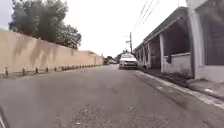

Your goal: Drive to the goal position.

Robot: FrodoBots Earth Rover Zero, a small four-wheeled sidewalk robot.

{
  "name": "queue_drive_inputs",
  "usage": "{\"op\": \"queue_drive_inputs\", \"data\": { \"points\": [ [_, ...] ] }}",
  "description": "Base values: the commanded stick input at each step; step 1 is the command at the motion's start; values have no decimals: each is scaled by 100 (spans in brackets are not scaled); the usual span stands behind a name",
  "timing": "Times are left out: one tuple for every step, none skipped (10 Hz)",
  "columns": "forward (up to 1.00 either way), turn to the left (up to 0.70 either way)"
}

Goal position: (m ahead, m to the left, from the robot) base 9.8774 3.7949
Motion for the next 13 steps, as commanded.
{"op": "queue_drive_inputs", "data": {
  "points": [
    [70,1],
    [70,1],
    [70,1],
    [70,1],
    [70,1],
    [70,1],
    [70,1],
    [70,1],
    [70,1],
    [70,1],
    [70,1],
    [70,1],
    [70,1]
  ]
}}
